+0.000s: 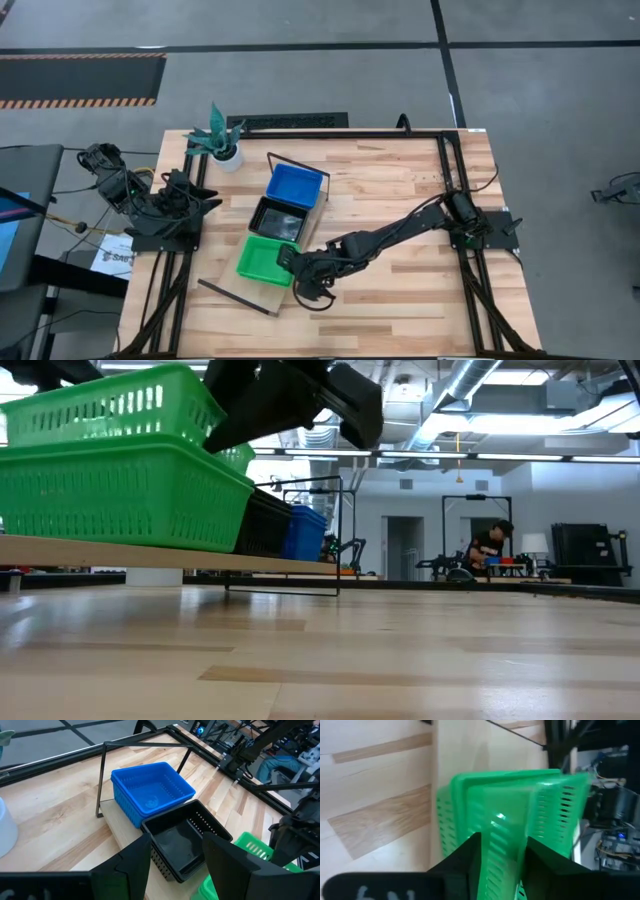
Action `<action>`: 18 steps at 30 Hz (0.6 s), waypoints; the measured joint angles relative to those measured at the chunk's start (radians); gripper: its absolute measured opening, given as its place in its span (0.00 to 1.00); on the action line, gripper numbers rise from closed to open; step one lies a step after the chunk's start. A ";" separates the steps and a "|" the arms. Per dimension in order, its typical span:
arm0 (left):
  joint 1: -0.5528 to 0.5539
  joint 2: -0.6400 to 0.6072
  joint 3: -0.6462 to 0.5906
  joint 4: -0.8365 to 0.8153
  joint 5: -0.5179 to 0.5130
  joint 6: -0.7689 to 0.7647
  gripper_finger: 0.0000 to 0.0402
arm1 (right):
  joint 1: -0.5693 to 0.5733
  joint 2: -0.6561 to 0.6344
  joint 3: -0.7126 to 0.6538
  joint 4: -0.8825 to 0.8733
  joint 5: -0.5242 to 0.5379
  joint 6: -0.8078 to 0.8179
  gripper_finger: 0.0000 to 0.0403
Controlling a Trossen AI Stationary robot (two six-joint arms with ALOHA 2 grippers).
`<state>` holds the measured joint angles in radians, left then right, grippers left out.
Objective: Stack baskets on shelf by color
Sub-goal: Stack the green bin on top of the green bins on the shelf
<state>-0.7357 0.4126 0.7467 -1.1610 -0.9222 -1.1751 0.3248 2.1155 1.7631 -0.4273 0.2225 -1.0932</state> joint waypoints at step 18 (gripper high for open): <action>0.000 0.000 0.000 0.000 0.000 0.000 0.42 | 0.004 -0.001 0.103 -0.155 0.042 0.289 0.48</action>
<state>-0.7361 0.4126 0.7467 -1.1614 -0.9218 -1.1748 0.3286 2.1147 1.8664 -0.5826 0.2649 -0.8037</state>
